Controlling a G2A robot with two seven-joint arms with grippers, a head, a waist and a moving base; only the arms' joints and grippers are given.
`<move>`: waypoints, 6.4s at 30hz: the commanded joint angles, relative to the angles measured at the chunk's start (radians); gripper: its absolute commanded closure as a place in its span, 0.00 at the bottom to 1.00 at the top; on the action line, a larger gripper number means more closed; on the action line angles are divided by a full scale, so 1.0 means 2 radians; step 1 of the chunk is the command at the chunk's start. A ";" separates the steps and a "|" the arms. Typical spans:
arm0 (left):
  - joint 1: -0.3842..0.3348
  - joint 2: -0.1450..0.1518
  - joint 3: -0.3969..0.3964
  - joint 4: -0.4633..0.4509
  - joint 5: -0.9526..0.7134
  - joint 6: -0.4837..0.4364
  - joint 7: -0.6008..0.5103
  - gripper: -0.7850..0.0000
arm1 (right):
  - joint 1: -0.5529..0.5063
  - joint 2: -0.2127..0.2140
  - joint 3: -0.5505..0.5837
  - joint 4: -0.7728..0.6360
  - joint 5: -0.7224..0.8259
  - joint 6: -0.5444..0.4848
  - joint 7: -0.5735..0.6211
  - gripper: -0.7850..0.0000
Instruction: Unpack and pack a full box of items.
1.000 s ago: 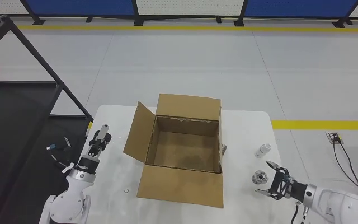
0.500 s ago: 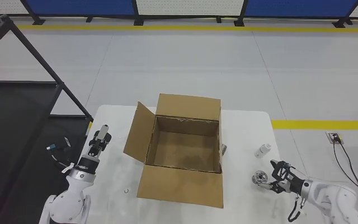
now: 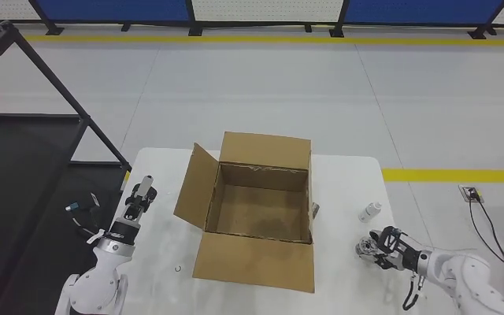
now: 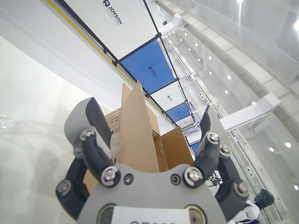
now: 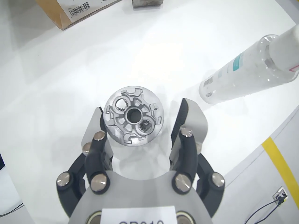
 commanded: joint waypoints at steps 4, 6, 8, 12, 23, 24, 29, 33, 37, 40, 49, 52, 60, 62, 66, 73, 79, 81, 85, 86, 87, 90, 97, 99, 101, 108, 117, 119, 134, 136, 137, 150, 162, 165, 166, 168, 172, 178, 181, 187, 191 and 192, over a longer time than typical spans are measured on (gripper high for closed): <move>0.000 0.000 0.000 0.000 0.000 0.000 0.000 0.00 | -0.015 0.008 0.000 -0.021 -0.002 0.000 -0.037 1.00; 0.000 0.000 0.000 0.000 0.000 0.000 0.000 0.00 | -0.024 0.013 0.003 -0.038 -0.006 0.000 -0.055 1.00; 0.000 0.000 0.000 0.000 0.000 0.000 0.000 0.00 | -0.032 0.018 0.010 -0.062 -0.009 0.000 -0.065 1.00; 0.000 0.000 0.000 0.000 0.000 0.000 0.000 0.00 | -0.057 0.029 0.035 -0.134 0.006 0.000 -0.071 1.00; 0.000 0.000 0.000 0.000 0.000 0.000 0.000 0.00 | -0.123 0.037 0.111 -0.431 0.154 0.040 0.120 1.00; 0.000 0.000 0.000 0.000 0.000 0.000 0.000 0.00 | -0.124 0.037 0.112 -0.455 0.171 0.047 0.140 1.00; 0.000 0.000 0.000 0.000 0.000 0.000 0.000 0.00 | -0.094 0.036 0.083 -0.538 0.247 0.081 0.242 1.00; 0.000 0.000 0.000 0.000 0.000 0.000 0.000 0.00 | -0.037 0.034 0.025 -0.562 0.294 0.101 0.315 1.00; 0.000 0.000 0.000 0.000 0.000 0.000 0.000 0.00 | 0.059 0.024 -0.075 -0.556 0.334 0.140 0.399 1.00; 0.000 0.000 0.000 0.000 0.000 0.000 0.000 0.00 | 0.143 0.009 -0.164 -0.532 0.351 0.184 0.445 1.00; 0.000 0.000 0.000 0.000 0.000 0.000 0.000 0.00 | 0.185 -0.003 -0.209 -0.513 0.359 0.214 0.458 1.00; 0.000 0.000 0.000 0.000 0.000 0.000 0.000 0.00 | 0.185 -0.003 -0.209 -0.513 0.359 0.214 0.458 1.00; 0.000 0.000 0.000 0.000 0.000 0.000 0.000 0.00 | 0.185 -0.003 -0.209 -0.513 0.359 0.214 0.458 1.00; 0.000 0.000 0.000 0.000 0.000 0.000 0.000 0.00 | 0.185 -0.003 -0.209 -0.513 0.359 0.214 0.458 1.00; 0.000 0.000 0.000 0.000 0.000 0.000 0.000 0.00 | 0.185 -0.003 -0.209 -0.513 0.359 0.214 0.458 1.00; 0.000 0.000 0.000 0.000 0.000 0.000 0.000 0.00 | 0.185 -0.003 -0.209 -0.513 0.359 0.214 0.458 1.00; 0.000 0.000 0.000 0.000 0.000 0.000 0.000 0.00 | 0.185 -0.003 -0.209 -0.513 0.359 0.214 0.458 1.00; 0.000 0.000 0.000 0.000 0.000 0.000 0.000 0.00 | 0.185 -0.003 -0.209 -0.513 0.359 0.214 0.458 1.00; 0.000 0.000 0.000 0.000 0.000 0.000 0.000 0.00 | 0.185 -0.003 -0.209 -0.513 0.359 0.214 0.458 1.00; 0.000 0.000 0.000 0.000 0.000 0.000 0.000 0.00 | 0.185 -0.003 -0.209 -0.513 0.359 0.214 0.458 1.00; 0.000 0.000 0.000 0.000 0.000 0.000 0.000 0.00 | 0.185 -0.003 -0.209 -0.513 0.359 0.214 0.458 1.00; 0.000 0.000 0.000 0.000 0.000 0.000 0.000 0.00 | 0.185 -0.003 -0.209 -0.513 0.359 0.214 0.458 1.00; 0.000 0.000 0.000 0.000 0.000 0.000 0.000 0.00 | 0.184 -0.006 -0.229 -0.497 0.354 0.219 0.461 1.00; 0.000 0.000 0.000 0.000 0.000 0.000 0.000 0.00 | 0.203 -0.013 -0.251 -0.479 0.366 0.225 0.462 1.00; 0.004 0.000 -0.002 -0.002 -0.001 0.002 0.000 0.00 | 0.233 -0.023 -0.281 -0.453 0.380 0.233 0.470 1.00; 0.019 0.006 -0.023 0.003 -0.002 -0.013 -0.021 0.00 | 0.383 -0.087 -0.419 -0.329 0.406 0.276 0.518 1.00; 0.034 0.009 -0.034 0.002 -0.005 -0.030 -0.031 0.00 | 0.482 -0.158 -0.508 -0.211 0.435 0.313 0.531 1.00; 0.034 0.009 -0.034 0.002 -0.005 -0.030 -0.031 0.00 | 0.482 -0.158 -0.508 -0.211 0.435 0.313 0.531 1.00; 0.034 0.009 -0.034 0.002 -0.005 -0.030 -0.031 0.00 | 0.483 -0.193 -0.536 -0.123 0.470 0.329 0.522 1.00; 0.034 0.009 -0.034 0.002 -0.005 -0.030 -0.031 0.00 | 0.496 -0.219 -0.553 -0.069 0.491 0.326 0.515 1.00; 0.034 0.009 -0.034 0.002 -0.005 -0.030 -0.031 0.00 | 0.500 -0.226 -0.557 -0.053 0.496 0.326 0.514 1.00; 0.034 0.009 -0.034 0.002 -0.005 -0.030 -0.031 0.00 | 0.508 -0.365 -0.618 0.207 0.532 0.319 0.495 1.00; 0.034 0.009 -0.034 0.002 -0.005 -0.030 -0.031 0.00 | 0.494 -0.427 -0.622 0.332 0.519 0.320 0.476 0.91; 0.034 0.009 -0.034 0.002 -0.005 -0.030 -0.031 0.00 | 0.493 -0.436 -0.620 0.352 0.519 0.317 0.471 0.71; 0.034 0.009 -0.034 0.002 -0.005 -0.030 -0.031 0.00 | 0.493 -0.438 -0.618 0.358 0.519 0.315 0.469 0.62; 0.034 0.009 -0.034 0.002 -0.005 -0.030 -0.031 0.00 | 0.492 -0.443 -0.616 0.368 0.519 0.312 0.467 0.53; 0.034 0.009 -0.034 0.002 -0.005 -0.030 -0.031 0.00 | 0.492 -0.449 -0.612 0.385 0.518 0.308 0.461 0.42; 0.034 0.009 -0.034 0.002 -0.005 -0.030 -0.031 0.00 | 0.491 -0.454 -0.605 0.401 0.517 0.303 0.454 0.24; 0.034 0.009 -0.034 0.002 -0.005 -0.030 -0.031 0.00 | 0.491 -0.456 -0.602 0.406 0.516 0.302 0.450 0.13; 0.034 0.009 -0.034 0.002 -0.005 -0.030 -0.031 0.00 | 0.495 -0.455 -0.594 0.412 0.514 0.298 0.436 0.00; 0.034 0.009 -0.034 0.002 -0.005 -0.030 -0.031 0.00 | 0.504 -0.453 -0.586 0.412 0.517 0.287 0.418 0.00; 0.034 0.009 -0.034 0.002 -0.005 -0.030 -0.031 0.00 | 0.505 -0.451 -0.584 0.411 0.517 0.284 0.411 0.00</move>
